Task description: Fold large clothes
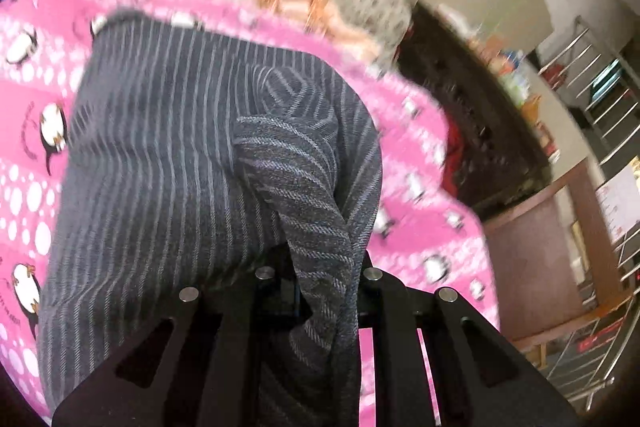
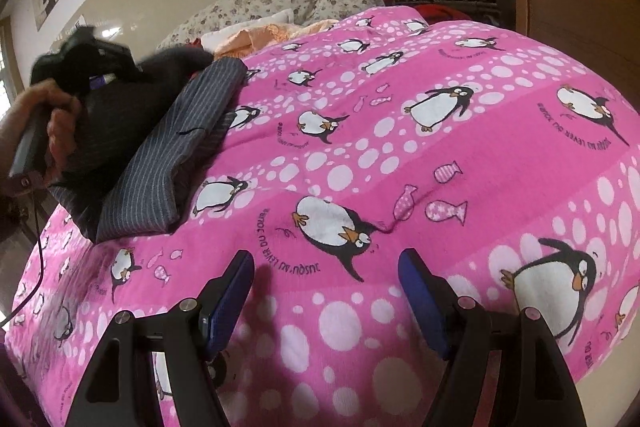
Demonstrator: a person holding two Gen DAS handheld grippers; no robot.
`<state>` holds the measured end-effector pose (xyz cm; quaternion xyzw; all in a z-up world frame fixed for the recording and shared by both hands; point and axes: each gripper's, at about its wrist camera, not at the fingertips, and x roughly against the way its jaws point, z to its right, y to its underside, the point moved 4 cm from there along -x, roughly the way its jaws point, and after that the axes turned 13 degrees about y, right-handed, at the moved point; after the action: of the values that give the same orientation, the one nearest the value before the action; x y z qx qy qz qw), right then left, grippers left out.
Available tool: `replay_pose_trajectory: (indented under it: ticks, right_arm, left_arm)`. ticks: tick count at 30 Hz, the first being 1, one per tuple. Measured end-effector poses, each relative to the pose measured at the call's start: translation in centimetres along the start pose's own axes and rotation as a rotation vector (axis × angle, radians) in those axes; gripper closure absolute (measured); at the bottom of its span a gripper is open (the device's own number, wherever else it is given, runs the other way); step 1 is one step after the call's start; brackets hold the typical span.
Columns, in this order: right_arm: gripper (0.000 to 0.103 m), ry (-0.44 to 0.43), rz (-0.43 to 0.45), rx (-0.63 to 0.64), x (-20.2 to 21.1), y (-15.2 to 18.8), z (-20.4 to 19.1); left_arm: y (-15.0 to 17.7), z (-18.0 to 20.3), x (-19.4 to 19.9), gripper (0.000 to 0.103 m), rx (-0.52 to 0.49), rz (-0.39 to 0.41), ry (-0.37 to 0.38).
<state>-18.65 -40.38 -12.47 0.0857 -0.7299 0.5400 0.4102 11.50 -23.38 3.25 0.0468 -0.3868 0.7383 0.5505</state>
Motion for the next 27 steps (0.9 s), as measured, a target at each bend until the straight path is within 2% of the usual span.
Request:
replay_pose_trajectory:
  ticks: [2,4,6,8,11,12,13,14,15,19,22,24,27]
  right_arm:
    - [0.031,0.000,-0.004,-0.008,0.1,0.1,0.1]
    - [0.031,0.002,-0.007,-0.018,0.2,0.2,0.3]
    - [0.031,0.006,-0.011,-0.023,0.3,0.2,0.3]
    - [0.031,0.011,-0.017,-0.025,0.4,0.2,0.3]
    - [0.031,0.023,-0.039,-0.028,0.9,0.1,0.4]
    - [0.031,0.026,-0.042,-0.028,1.2,0.1,0.5]
    - [0.031,0.032,-0.043,-0.028,1.6,0.0,0.7]
    - [0.031,0.037,-0.039,-0.029,2.0,-0.1,0.9]
    - [0.031,0.043,-0.032,-0.029,2.5,-0.1,1.1]
    - [0.031,0.074,-0.017,-0.020,4.2,-0.5,1.6]
    - [0.031,0.090,0.011,-0.019,5.7,-1.2,1.6]
    - [0.031,0.102,0.036,-0.013,6.8,-2.0,1.3]
    - [0.031,0.096,0.067,0.018,7.5,-3.5,-0.1]
  left_arm:
    - [-0.1,1.2,1.0,0.093,-0.005,0.043,0.017]
    - [0.3,1.4,0.7,0.093,-0.010,0.036,0.006]
    - [1.1,0.8,-0.4,0.093,-0.001,0.005,-0.006]
    - [2.6,-0.6,-2.8,0.092,-0.002,-0.063,-0.042]
    - [4.8,-2.5,-6.1,0.084,-0.022,-0.156,-0.116]
    - [5.0,-2.6,-6.1,0.081,-0.027,-0.153,-0.118]
    - [5.0,-2.3,-5.7,0.077,-0.038,-0.132,-0.108]
    - [5.0,-1.7,-5.2,0.056,-0.040,-0.123,-0.076]
    - [4.9,-1.3,-4.6,0.039,-0.035,-0.121,-0.045]
    - [4.5,0.5,-1.0,0.036,-0.007,-0.100,0.084]
    - [3.2,1.7,3.6,0.036,-0.026,-0.029,0.171]
    - [2.4,1.3,6.1,0.036,-0.056,0.015,0.170]
    - [1.9,-1.7,10.2,0.036,-0.100,0.089,0.083]
